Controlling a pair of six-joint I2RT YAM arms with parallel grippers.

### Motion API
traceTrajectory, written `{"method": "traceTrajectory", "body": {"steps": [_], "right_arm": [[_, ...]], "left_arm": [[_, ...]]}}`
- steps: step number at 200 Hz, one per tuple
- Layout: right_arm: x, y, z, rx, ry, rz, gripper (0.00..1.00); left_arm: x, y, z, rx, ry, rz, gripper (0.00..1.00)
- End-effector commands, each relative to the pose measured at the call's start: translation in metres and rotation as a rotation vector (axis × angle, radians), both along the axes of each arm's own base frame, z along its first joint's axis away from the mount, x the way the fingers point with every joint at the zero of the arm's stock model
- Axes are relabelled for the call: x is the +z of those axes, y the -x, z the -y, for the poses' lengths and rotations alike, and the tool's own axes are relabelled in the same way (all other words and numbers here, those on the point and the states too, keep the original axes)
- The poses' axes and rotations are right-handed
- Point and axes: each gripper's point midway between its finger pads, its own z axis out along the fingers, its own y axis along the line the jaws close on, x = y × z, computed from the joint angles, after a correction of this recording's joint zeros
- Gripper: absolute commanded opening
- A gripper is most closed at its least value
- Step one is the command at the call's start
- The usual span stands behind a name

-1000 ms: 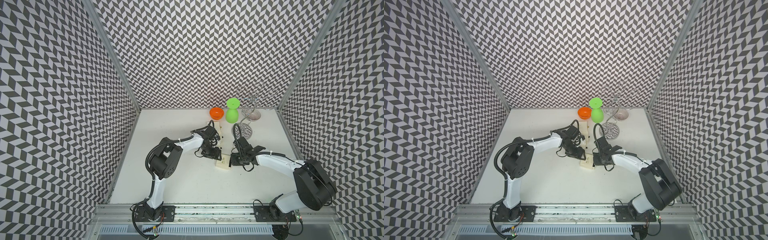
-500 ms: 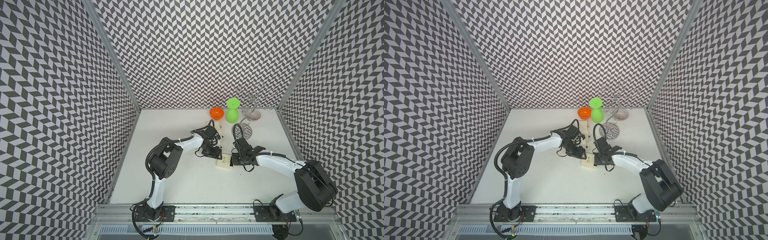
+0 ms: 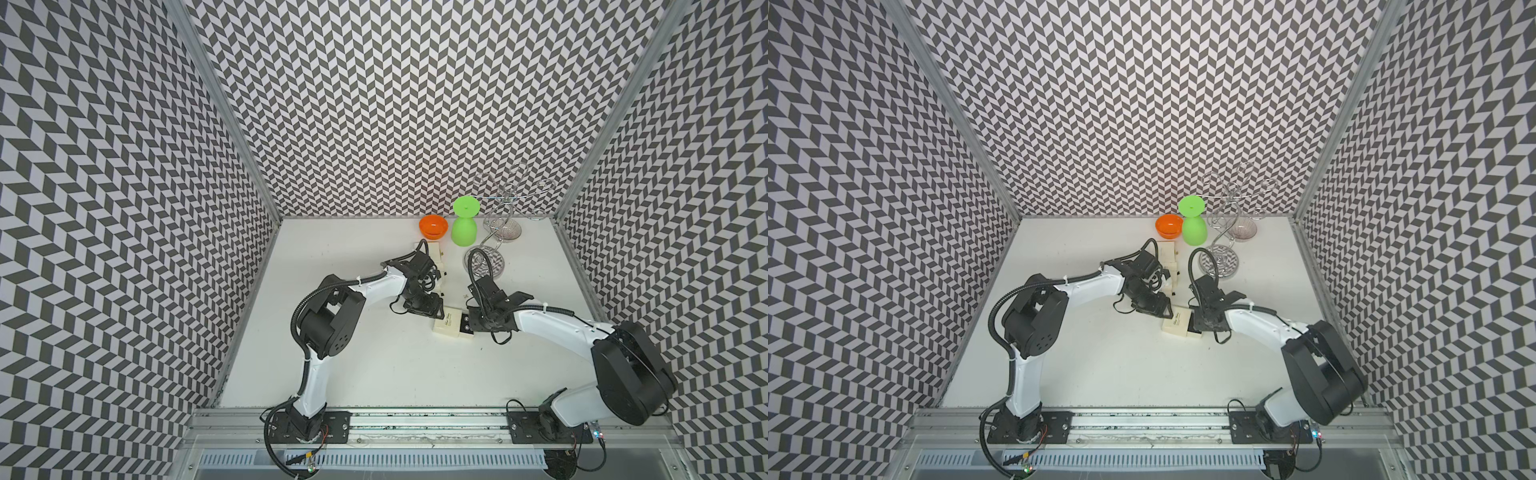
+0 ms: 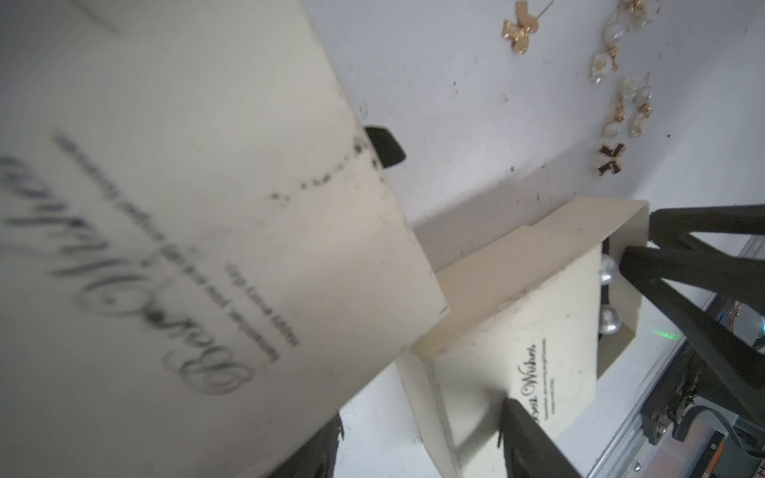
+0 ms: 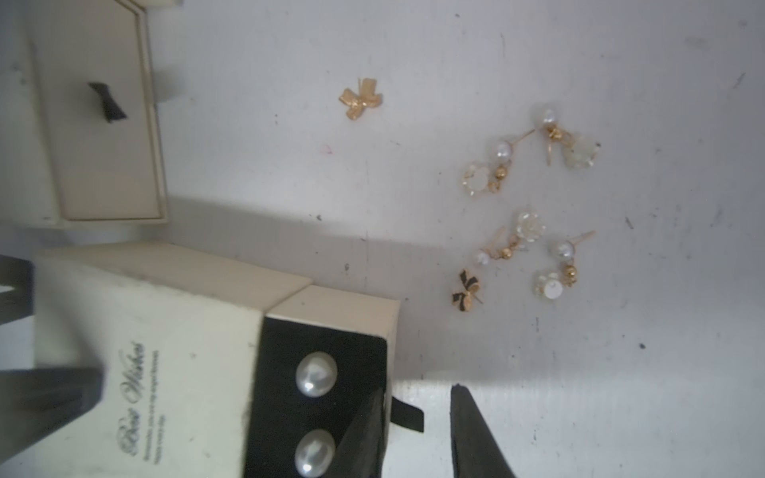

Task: Take out the earrings from the drawer-style jewelry box
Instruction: Open the drawer in the jewelry box, then pick up the earring from the drawer.

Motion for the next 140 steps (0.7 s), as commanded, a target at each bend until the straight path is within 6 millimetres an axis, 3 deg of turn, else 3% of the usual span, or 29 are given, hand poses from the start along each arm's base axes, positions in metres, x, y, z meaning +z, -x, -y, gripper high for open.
{"method": "traceTrajectory", "body": {"steps": [1, 30, 47, 115, 140], "right_arm": [[0.005, 0.01, 0.026, -0.009, 0.09, -0.004, 0.28], [0.044, -0.01, 0.005, 0.059, -0.001, 0.133, 0.28], [0.054, -0.014, -0.006, 0.096, -0.051, 0.16, 0.28], [0.028, 0.001, -0.035, 0.181, -0.158, 0.044, 0.27], [0.014, 0.009, -0.033, 0.185, -0.135, -0.002, 0.27]], "left_arm": [[-0.061, -0.012, -0.07, 0.101, -0.308, 0.006, 0.63], [-0.061, -0.01, -0.067, 0.094, -0.307, 0.006, 0.63], [-0.061, -0.011, -0.066, 0.09, -0.307, 0.009, 0.63], [-0.062, -0.011, -0.064, 0.083, -0.304, 0.009, 0.63], [-0.062, -0.01, -0.064, 0.081, -0.305, 0.007, 0.63]]}}
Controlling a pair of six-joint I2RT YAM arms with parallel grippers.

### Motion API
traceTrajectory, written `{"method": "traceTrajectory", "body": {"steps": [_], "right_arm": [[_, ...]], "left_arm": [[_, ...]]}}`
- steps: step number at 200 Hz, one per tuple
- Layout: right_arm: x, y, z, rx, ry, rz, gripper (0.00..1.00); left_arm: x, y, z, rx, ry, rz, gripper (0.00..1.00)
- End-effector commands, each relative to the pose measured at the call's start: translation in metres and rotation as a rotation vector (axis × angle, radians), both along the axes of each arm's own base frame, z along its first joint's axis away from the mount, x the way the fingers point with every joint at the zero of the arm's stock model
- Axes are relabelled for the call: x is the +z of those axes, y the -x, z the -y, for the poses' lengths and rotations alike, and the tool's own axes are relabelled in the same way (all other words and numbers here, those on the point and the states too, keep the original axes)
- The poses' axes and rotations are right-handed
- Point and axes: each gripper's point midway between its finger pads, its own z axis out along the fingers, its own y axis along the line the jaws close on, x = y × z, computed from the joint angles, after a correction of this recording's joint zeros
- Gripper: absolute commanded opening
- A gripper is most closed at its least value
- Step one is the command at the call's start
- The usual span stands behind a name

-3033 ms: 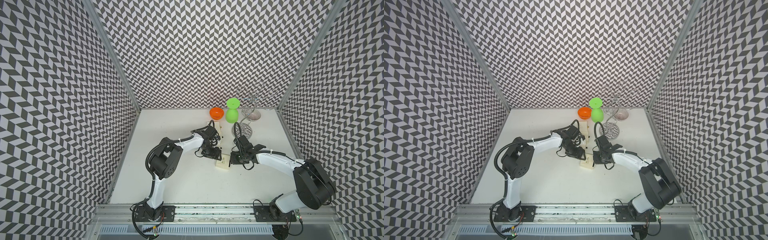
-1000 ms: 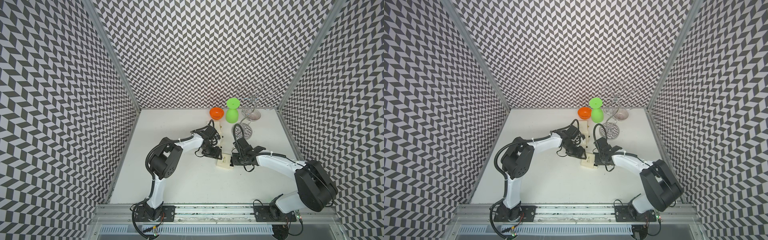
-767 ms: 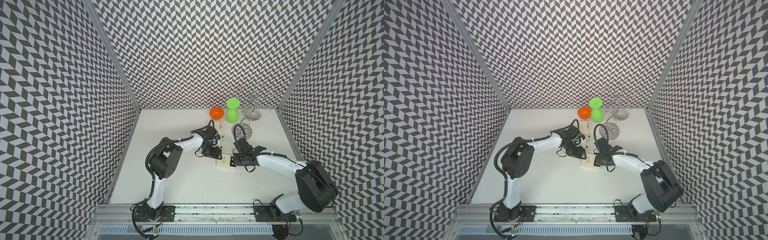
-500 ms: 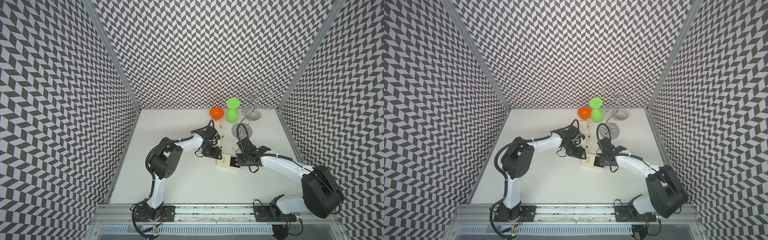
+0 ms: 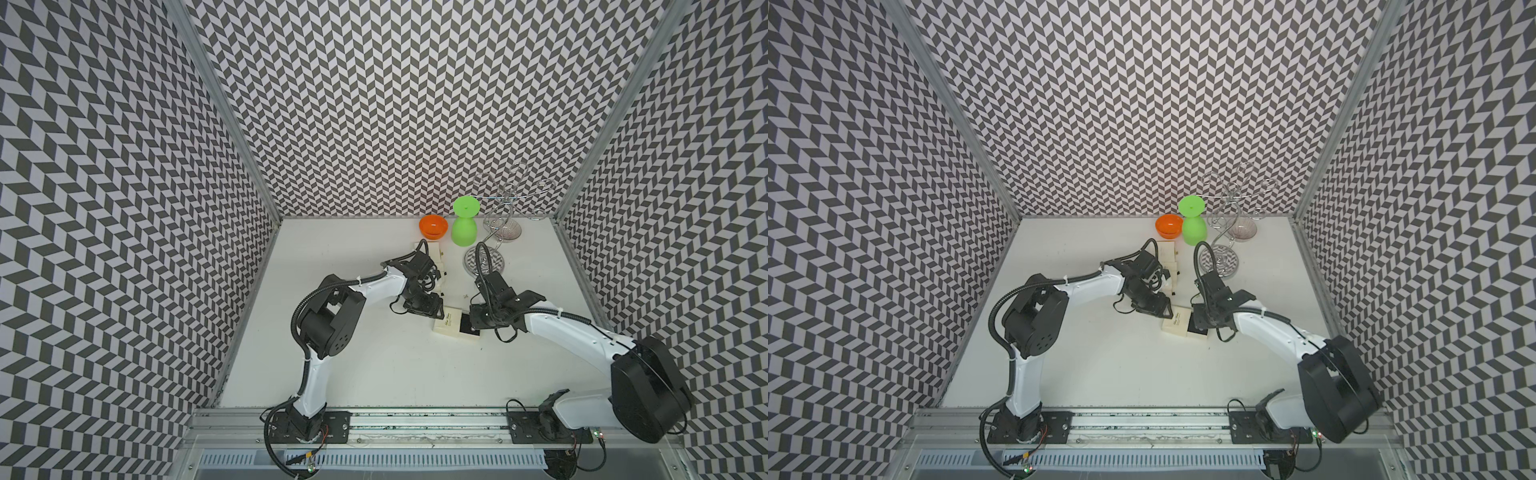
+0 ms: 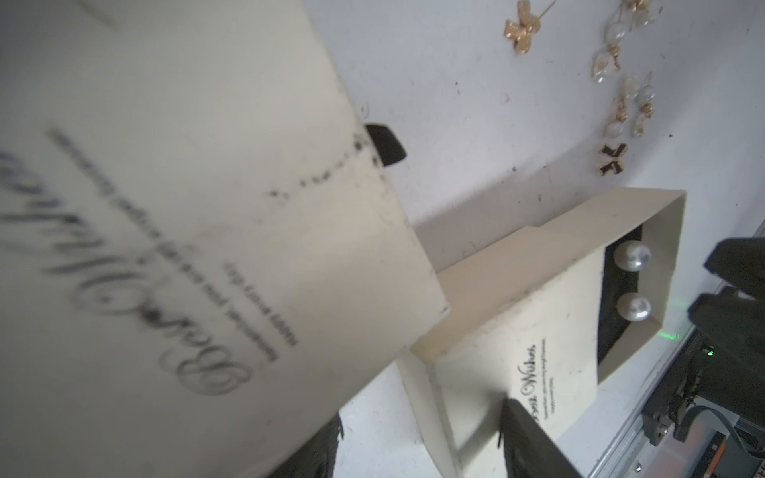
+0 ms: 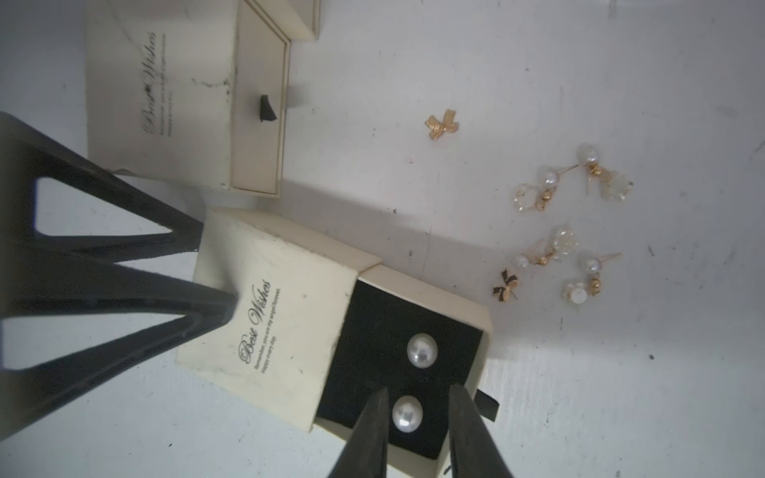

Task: Take out the earrings from the drawer-style jewelry box
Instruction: Pick up the earring from the drawer.

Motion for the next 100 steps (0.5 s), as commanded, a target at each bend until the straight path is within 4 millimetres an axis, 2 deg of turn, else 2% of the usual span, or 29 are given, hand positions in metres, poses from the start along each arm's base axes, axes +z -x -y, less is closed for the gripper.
{"method": "traceTrajectory", "body": {"steps": [1, 57, 100], "right_arm": [[-0.013, 0.006, -0.008, 0.035, -0.013, -0.033, 0.27], [-0.031, 0.019, 0.001, 0.047, 0.051, -0.086, 0.27], [-0.035, 0.013, -0.009, 0.053, 0.012, -0.074, 0.22]], "left_arm": [[-0.062, -0.01, -0.064, 0.083, -0.303, 0.007, 0.63], [-0.06, -0.011, -0.063, 0.081, -0.303, 0.013, 0.63], [-0.06, -0.011, -0.064, 0.084, -0.303, 0.011, 0.63]]}}
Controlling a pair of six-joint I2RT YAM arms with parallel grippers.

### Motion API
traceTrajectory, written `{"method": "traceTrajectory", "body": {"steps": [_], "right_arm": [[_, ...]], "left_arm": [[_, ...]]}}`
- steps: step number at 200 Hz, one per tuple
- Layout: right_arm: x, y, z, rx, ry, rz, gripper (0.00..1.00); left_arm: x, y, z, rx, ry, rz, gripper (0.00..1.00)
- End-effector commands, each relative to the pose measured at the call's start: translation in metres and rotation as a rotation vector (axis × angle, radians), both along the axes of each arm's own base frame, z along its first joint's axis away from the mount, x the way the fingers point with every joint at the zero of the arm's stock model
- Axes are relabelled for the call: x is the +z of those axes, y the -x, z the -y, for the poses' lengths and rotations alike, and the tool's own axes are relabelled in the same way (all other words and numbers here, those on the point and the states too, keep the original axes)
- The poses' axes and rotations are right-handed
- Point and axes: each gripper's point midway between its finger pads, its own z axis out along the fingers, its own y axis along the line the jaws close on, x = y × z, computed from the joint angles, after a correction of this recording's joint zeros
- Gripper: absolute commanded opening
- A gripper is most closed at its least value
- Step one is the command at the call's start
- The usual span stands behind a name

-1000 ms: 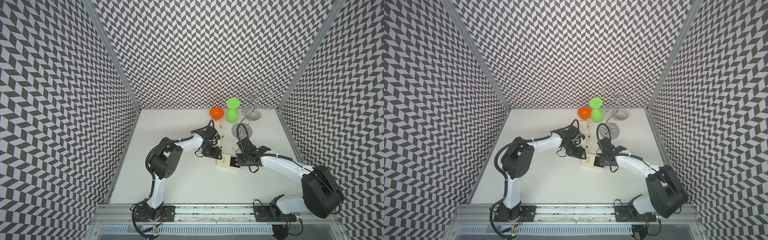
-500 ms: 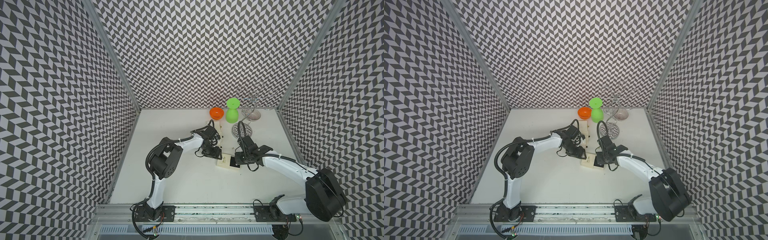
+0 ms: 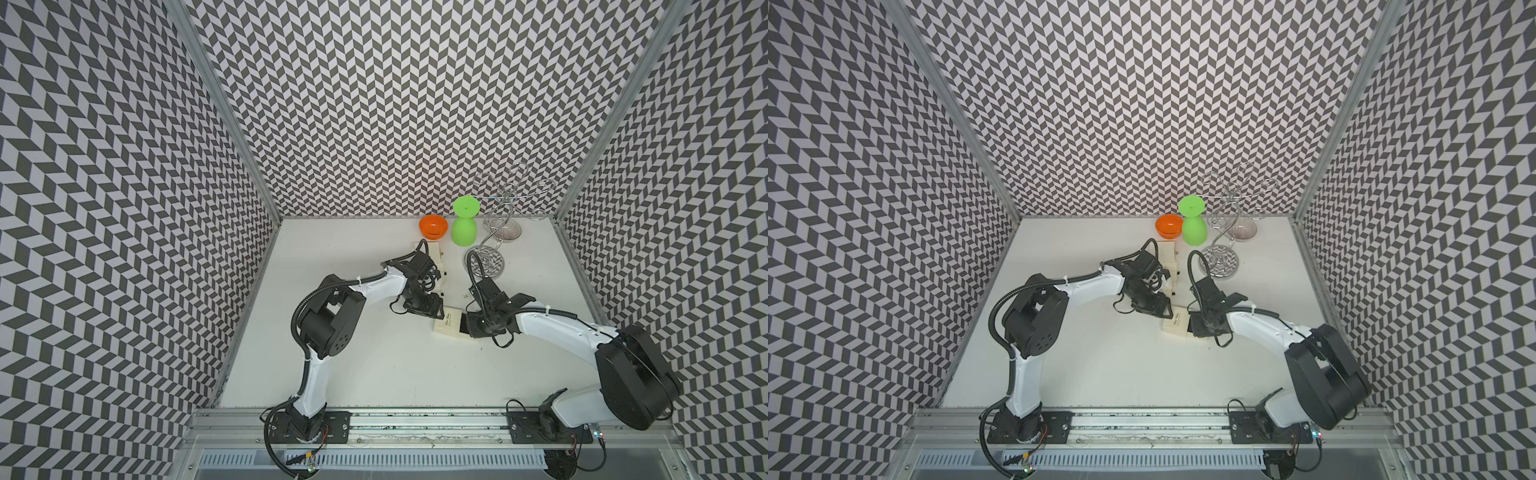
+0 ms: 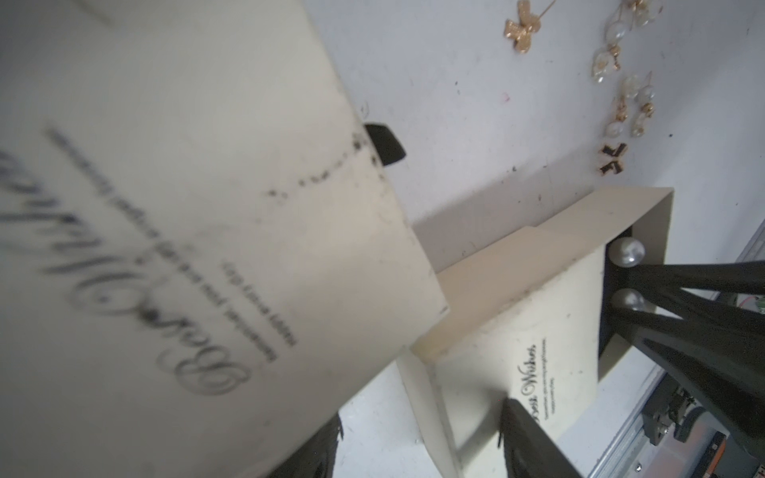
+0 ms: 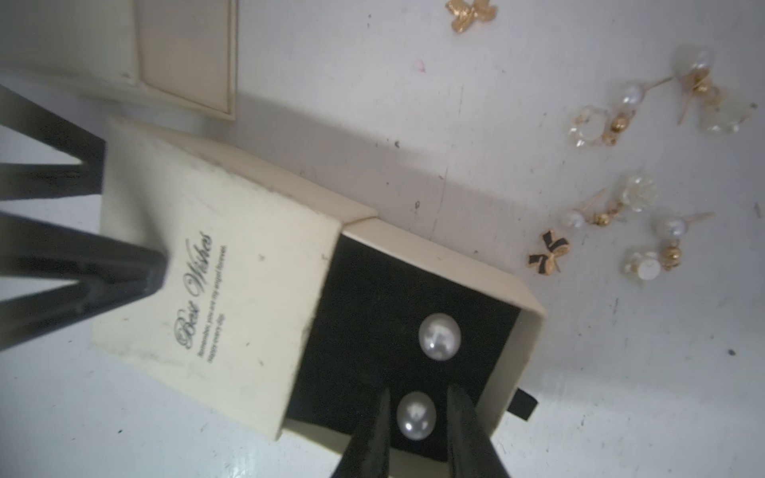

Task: Take out the earrings from the drawer-style jewelry box
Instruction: Pick up the earring from the drawer.

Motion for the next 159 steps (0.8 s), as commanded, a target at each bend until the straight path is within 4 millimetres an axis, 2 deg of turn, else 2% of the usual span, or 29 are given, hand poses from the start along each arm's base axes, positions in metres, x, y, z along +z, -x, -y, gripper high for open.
{"method": "traceTrajectory", "body": {"steps": [1, 37, 106, 137, 159], "right_arm": [[-0.006, -0.003, -0.007, 0.014, -0.024, 0.012, 0.22], [0.0, -0.01, -0.013, 0.01, -0.047, 0.034, 0.11], [0.06, -0.034, -0.007, -0.056, -0.078, 0.167, 0.11], [0.077, -0.049, 0.007, -0.117, -0.119, 0.192, 0.11], [0.065, -0.058, 0.032, -0.206, -0.093, 0.184, 0.11]], "left_arm": [[-0.06, -0.011, -0.064, 0.086, -0.303, 0.011, 0.63], [-0.06, -0.011, -0.064, 0.085, -0.305, 0.014, 0.63], [-0.061, -0.01, -0.064, 0.083, -0.308, 0.009, 0.63], [-0.061, -0.01, -0.064, 0.084, -0.308, 0.01, 0.63], [-0.061, -0.01, -0.065, 0.084, -0.31, 0.01, 0.63]]}}
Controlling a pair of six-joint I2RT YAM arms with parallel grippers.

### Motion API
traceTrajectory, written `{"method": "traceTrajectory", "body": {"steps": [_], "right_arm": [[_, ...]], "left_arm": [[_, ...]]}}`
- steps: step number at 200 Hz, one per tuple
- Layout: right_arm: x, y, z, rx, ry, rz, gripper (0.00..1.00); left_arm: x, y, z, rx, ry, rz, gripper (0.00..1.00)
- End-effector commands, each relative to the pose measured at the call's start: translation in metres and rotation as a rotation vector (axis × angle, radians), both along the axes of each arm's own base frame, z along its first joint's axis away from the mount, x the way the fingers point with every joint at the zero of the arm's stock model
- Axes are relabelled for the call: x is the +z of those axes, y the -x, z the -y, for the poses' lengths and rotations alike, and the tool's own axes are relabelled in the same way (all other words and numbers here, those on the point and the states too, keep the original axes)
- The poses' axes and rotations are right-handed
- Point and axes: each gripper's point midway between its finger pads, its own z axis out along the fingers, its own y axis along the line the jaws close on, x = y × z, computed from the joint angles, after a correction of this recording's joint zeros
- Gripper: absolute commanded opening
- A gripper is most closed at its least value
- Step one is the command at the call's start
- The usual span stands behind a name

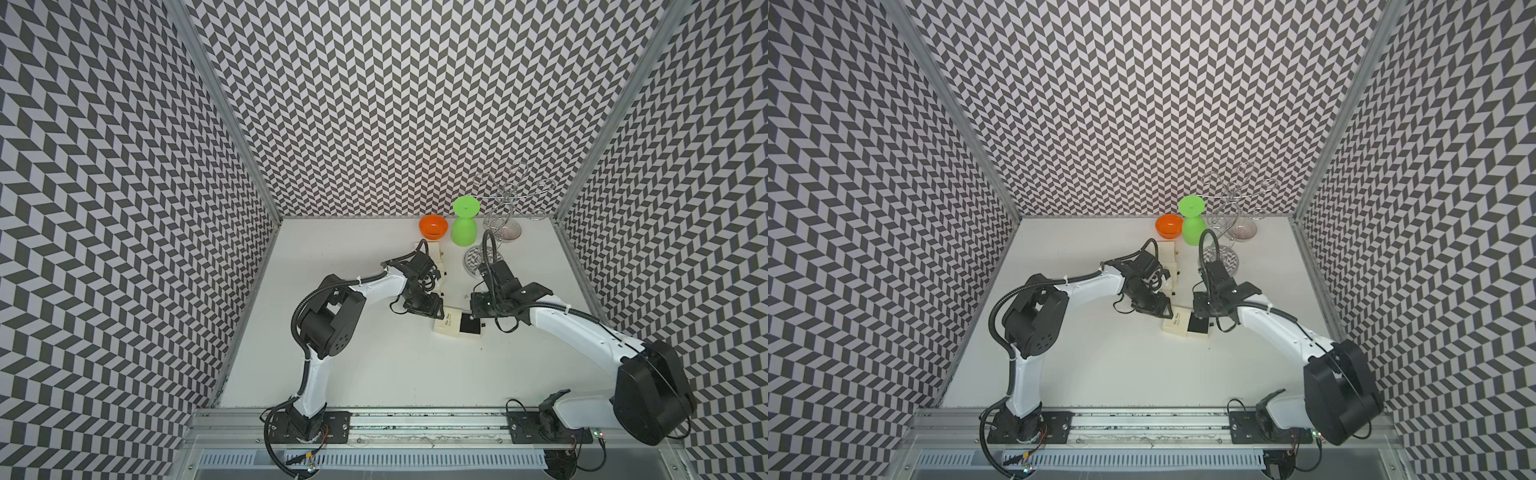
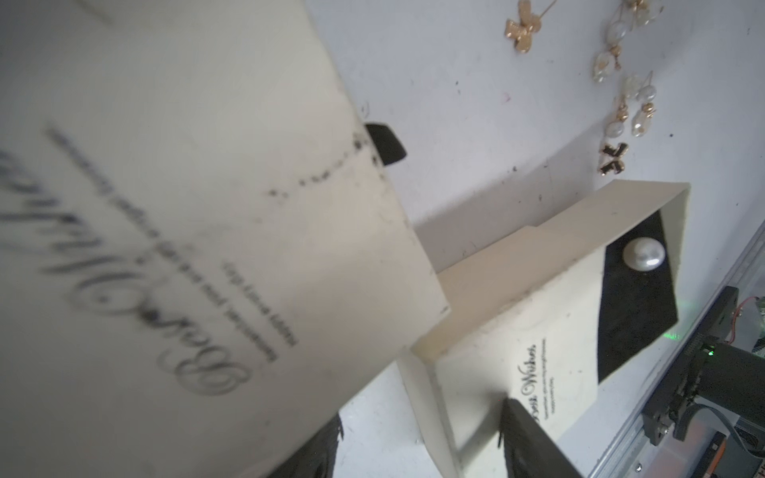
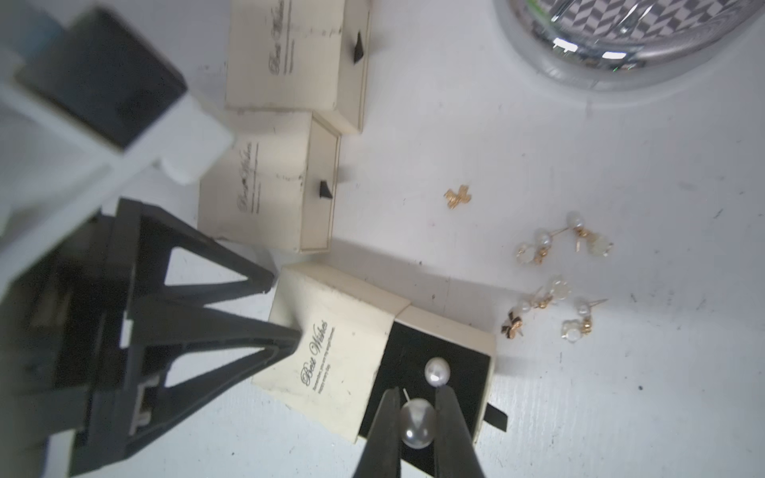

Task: Take out the earrings from the drawer-style jewelry box
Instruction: Pick up the earring from the drawer, then place the earring at the center of the board.

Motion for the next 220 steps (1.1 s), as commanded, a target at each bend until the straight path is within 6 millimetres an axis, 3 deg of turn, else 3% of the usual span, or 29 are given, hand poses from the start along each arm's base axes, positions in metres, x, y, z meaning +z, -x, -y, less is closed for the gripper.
{"method": "traceTrajectory", "body": {"steps": [1, 42, 106, 161, 220], "right_arm": [[-0.004, -0.01, 0.023, -0.095, 0.006, 0.005, 0.11], [-0.042, -0.023, 0.054, -0.21, 0.02, -0.049, 0.11], [-0.069, -0.03, 0.062, -0.249, 0.043, -0.088, 0.13], [-0.075, -0.026, 0.064, -0.245, 0.054, -0.109, 0.2], [-0.059, -0.018, 0.066, -0.242, 0.047, -0.076, 0.24]], "left_arm": [[-0.061, -0.011, -0.065, 0.085, -0.309, 0.011, 0.63], [-0.061, -0.011, -0.065, 0.082, -0.311, 0.012, 0.63], [-0.06, -0.01, -0.066, 0.079, -0.315, 0.015, 0.63], [-0.06, -0.01, -0.066, 0.079, -0.314, 0.014, 0.63], [-0.06, -0.01, -0.066, 0.078, -0.312, 0.013, 0.63]]}}
